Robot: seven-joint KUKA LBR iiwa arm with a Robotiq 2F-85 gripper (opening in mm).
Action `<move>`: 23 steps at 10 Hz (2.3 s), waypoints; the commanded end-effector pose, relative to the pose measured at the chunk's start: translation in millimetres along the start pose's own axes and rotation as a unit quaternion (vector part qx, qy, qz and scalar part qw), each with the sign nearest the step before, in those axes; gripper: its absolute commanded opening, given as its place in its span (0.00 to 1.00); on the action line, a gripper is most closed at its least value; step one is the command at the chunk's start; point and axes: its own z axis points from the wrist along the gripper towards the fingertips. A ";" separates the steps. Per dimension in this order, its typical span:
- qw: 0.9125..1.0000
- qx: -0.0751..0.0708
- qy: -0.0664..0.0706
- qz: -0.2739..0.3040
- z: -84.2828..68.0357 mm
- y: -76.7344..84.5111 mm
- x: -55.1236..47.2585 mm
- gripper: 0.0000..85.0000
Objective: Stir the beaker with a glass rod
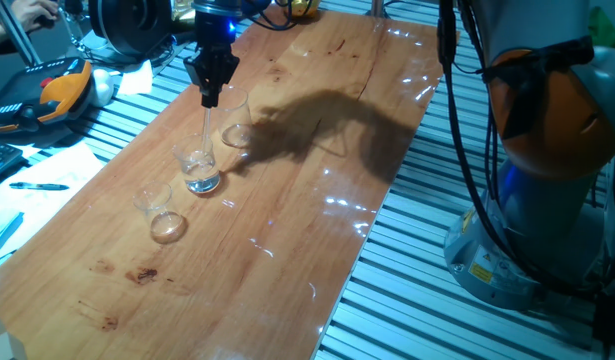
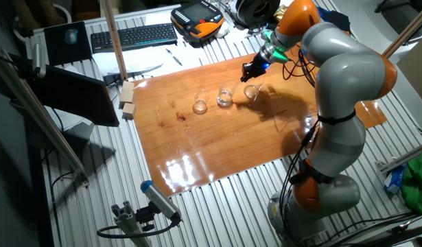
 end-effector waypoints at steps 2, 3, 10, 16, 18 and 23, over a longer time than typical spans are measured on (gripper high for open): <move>1.000 -0.001 0.000 0.003 0.2 0.3 -0.3 0.00; 1.000 -0.004 0.001 0.005 0.5 0.1 -0.3 0.00; 1.000 -0.007 -0.001 0.008 0.0 -0.9 -1.7 0.00; 1.000 -0.008 -0.010 0.006 0.8 -1.2 -1.8 0.20; 1.000 -0.006 -0.012 0.006 1.1 -1.5 -1.8 0.40; 1.000 0.005 -0.016 0.000 -1.5 -1.0 -1.7 0.60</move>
